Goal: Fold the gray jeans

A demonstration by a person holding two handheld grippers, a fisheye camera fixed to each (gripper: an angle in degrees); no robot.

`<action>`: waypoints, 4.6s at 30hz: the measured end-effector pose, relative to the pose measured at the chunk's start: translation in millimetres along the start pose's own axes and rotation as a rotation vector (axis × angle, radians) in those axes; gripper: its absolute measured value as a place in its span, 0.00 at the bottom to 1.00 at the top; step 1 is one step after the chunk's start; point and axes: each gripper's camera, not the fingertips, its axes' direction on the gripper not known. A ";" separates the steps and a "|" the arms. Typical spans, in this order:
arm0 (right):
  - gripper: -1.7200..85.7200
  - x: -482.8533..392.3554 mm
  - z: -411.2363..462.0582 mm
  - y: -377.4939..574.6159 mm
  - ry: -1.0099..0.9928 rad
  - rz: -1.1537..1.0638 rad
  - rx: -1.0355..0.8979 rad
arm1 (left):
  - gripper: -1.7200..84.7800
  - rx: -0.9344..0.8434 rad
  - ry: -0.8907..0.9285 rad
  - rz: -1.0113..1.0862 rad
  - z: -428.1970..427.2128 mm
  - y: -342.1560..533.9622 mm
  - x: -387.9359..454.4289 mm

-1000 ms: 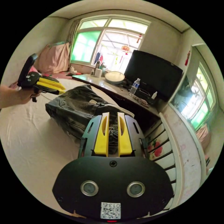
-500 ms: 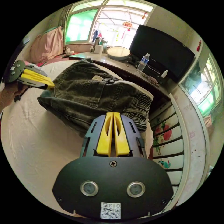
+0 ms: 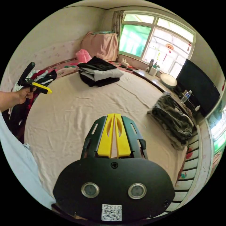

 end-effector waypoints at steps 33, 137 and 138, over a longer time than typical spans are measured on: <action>0.03 -431.8 -1.0 -320.3 -0.704 -0.429 0.121 | 0.04 0.668 -0.032 -0.594 -343.6 518.9 -449.0; 0.04 -419.6 -604.3 73.2 0.461 -0.003 0.553 | 0.02 1.041 0.324 0.567 -508.3 158.5 -50.8; 0.04 -425.5 -637.8 69.0 0.507 -0.034 0.607 | 0.02 1.067 0.317 0.579 -516.9 160.7 -49.6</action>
